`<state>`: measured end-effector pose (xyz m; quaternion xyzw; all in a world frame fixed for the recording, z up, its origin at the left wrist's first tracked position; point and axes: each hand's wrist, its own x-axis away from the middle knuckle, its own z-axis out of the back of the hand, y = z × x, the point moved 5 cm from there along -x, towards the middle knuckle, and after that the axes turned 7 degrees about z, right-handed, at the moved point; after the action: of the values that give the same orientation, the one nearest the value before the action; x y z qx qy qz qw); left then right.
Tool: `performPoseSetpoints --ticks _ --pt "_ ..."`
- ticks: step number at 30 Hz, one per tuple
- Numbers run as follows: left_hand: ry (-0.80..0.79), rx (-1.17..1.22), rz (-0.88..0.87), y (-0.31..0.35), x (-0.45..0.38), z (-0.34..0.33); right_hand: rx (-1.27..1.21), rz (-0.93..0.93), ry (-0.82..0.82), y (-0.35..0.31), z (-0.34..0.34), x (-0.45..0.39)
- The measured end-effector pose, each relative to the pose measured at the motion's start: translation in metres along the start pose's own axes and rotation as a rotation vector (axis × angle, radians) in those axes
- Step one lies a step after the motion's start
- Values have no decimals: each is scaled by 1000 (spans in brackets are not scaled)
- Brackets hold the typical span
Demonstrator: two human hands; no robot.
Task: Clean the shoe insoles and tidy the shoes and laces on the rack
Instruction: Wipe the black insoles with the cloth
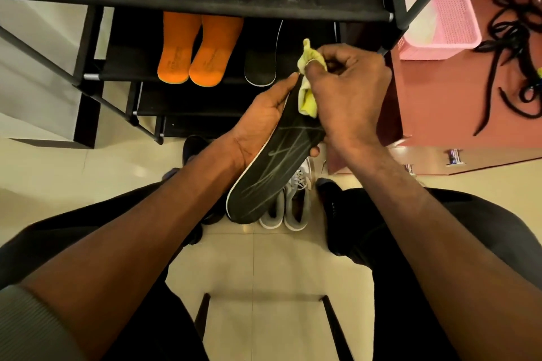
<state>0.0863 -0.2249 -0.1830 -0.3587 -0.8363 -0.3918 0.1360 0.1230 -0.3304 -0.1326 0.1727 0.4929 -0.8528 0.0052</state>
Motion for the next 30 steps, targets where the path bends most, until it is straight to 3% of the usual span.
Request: performPoseSetpoints --ticks 5,8,12,14,16,23,30 --pt "-66 -71 36 -3 -2 -4 204 68 46 4 15 -16" --pt "-58 -85 -9 3 -2 -4 259 126 -88 2 11 -9" --pt "97 45 -154 18 0 9 220 270 -319 -7 -10 20" --pt "139 26 -191 19 1 11 243 300 -295 -7 -11 24" --pt "116 24 -121 12 -2 10 267 270 -209 -4 -4 17" --pt "-27 -155 18 -6 -4 1 281 42 89 16 38 -25" --pt "5 -80 -10 3 1 1 242 106 -52 11 16 -13"
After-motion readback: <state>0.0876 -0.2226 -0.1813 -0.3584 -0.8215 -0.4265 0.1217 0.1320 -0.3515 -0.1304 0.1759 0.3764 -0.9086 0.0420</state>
